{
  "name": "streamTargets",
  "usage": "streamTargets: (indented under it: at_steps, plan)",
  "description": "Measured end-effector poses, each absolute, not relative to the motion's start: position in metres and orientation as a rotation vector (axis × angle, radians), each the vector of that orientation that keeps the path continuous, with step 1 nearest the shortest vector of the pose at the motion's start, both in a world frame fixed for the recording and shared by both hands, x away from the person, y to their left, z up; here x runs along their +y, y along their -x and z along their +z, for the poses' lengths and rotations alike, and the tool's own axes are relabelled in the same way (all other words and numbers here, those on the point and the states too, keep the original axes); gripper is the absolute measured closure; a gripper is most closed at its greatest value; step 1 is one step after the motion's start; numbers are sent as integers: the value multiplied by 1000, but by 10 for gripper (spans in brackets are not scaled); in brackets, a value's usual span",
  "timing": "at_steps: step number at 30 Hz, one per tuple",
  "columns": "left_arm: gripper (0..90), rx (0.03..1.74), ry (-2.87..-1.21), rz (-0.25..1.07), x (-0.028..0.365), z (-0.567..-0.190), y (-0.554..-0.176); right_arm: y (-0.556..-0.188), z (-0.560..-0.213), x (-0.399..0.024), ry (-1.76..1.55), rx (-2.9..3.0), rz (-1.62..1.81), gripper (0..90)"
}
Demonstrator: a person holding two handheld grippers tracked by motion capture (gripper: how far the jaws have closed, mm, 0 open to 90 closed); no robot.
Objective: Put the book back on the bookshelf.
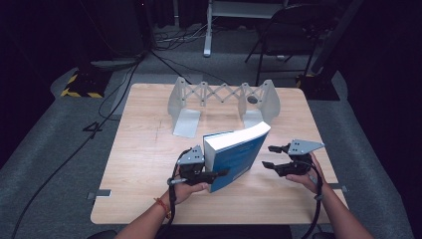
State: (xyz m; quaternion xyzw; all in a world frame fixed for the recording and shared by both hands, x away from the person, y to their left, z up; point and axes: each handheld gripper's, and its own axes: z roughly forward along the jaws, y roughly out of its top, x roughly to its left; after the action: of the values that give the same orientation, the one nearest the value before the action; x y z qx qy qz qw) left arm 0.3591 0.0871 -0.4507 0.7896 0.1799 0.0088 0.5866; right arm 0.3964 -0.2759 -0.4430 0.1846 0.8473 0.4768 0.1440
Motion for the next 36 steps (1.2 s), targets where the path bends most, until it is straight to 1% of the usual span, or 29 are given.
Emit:
streamTargets:
  at_steps: [2,11,13,20,22,24,26,30,32,33,34,36]
  plan:
    - [584,390,-1870,37,88,-448,-359,-396,-441,-272,-496,2454,1392,341]
    - [589,365,-1904,76,89,-445,-360,-404,-435,-250,-356,2516,1392,330]
    - [590,354,-1914,70,89,-445,-359,-409,-434,-244,-335,2539,1430,311]
    - [588,323,-1934,65,90,-443,-360,-415,-440,-235,-271,2599,1474,307]
    - [584,318,-1939,65,90,-442,-360,-415,-442,-232,-239,2618,1508,354]
    - [577,314,-1944,73,93,-441,-359,-412,-441,-230,-227,2612,1499,354]
    - [572,319,-1946,81,95,-441,-358,-412,-440,-232,-216,2614,1496,389]
    - [539,340,-1961,150,101,-438,-355,-410,-439,-234,-195,2623,1489,435]
    - [509,357,-1959,173,106,-436,-354,-407,-438,-235,-174,2625,1487,464]
    - [484,372,-1962,196,110,-435,-354,-405,-437,-236,-158,2625,1504,487]
    - [452,376,-1955,192,114,-435,-354,-402,-433,-237,-132,2620,1543,509]
    - [451,375,-1951,184,116,-435,-353,-395,-427,-235,-88,2609,1563,521]
